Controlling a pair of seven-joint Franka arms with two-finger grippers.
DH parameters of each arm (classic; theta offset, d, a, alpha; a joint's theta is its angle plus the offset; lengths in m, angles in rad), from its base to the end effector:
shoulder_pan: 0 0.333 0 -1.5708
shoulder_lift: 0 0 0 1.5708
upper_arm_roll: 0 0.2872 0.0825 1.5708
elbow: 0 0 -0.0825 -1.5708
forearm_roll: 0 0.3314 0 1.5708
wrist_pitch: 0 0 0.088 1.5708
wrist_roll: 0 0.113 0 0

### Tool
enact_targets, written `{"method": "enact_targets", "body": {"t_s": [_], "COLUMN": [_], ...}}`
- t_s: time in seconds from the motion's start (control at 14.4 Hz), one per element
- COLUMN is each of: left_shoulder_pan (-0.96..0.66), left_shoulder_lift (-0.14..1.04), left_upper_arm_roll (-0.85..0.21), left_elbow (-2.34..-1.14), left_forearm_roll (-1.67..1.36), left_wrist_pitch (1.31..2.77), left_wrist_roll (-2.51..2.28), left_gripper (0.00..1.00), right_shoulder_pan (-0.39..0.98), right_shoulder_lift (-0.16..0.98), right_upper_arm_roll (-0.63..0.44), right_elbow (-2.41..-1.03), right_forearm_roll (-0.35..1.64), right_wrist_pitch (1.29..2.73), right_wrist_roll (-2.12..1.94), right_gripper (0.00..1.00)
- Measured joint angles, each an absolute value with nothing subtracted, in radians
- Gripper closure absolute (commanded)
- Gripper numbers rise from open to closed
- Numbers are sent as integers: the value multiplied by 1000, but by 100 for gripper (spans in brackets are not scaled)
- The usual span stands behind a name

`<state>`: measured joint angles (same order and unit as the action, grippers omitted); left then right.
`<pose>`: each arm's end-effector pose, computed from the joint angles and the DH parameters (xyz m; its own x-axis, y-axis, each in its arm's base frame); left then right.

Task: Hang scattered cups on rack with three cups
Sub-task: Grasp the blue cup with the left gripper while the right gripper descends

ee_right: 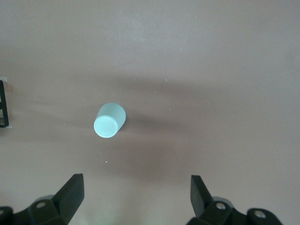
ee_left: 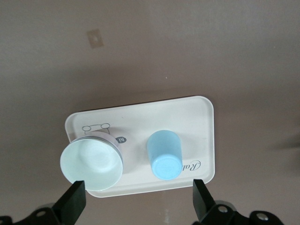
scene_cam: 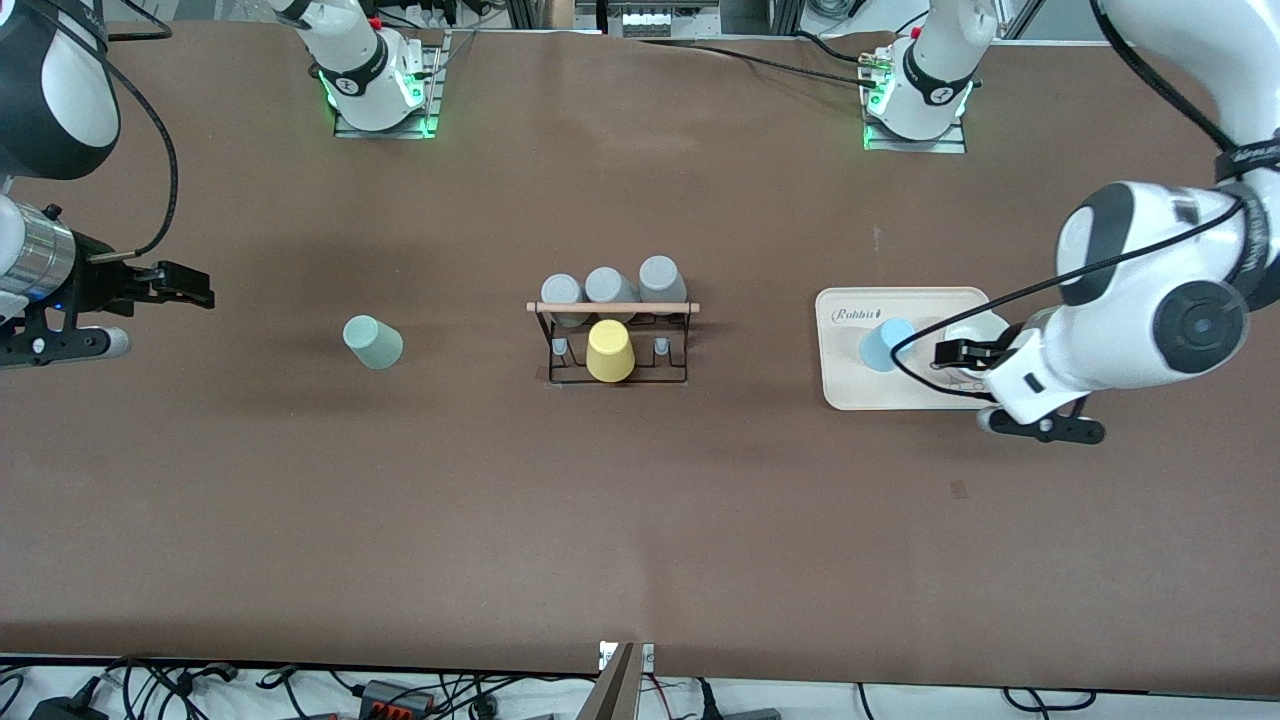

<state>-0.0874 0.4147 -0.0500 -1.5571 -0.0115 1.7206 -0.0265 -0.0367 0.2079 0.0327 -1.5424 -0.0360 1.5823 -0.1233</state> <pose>0.5805 -0.0780 0.3782 0.9628 -0.1056 -0.2488 -0.1028 -0.9944 0.0241 0.5486 -0.0077 0.4930 0.9782 0.1199 -0.1694 0.1230 -0.9924 0.0079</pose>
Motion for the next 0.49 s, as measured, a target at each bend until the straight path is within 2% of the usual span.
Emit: {"method": "enact_targets", "body": {"t_s": [0.49], "left_shoulder_pan": [-88], "left_shoulder_lift": [417], "left_upper_arm_roll": [-72], "left_elbow": [-1809], "left_forearm_roll": [-12], "left_wrist_pitch": [1956], "left_wrist_roll": [-33], "left_gripper": [0], "right_shoulder_pan": [-37], "right_shoulder_lift": [217], "right_upper_arm_roll": [34], "right_elbow": [-1553], "right_forearm_roll": [-35], "right_wrist_pitch": [1547], "right_wrist_roll": [-123], "right_gripper": [0]}}
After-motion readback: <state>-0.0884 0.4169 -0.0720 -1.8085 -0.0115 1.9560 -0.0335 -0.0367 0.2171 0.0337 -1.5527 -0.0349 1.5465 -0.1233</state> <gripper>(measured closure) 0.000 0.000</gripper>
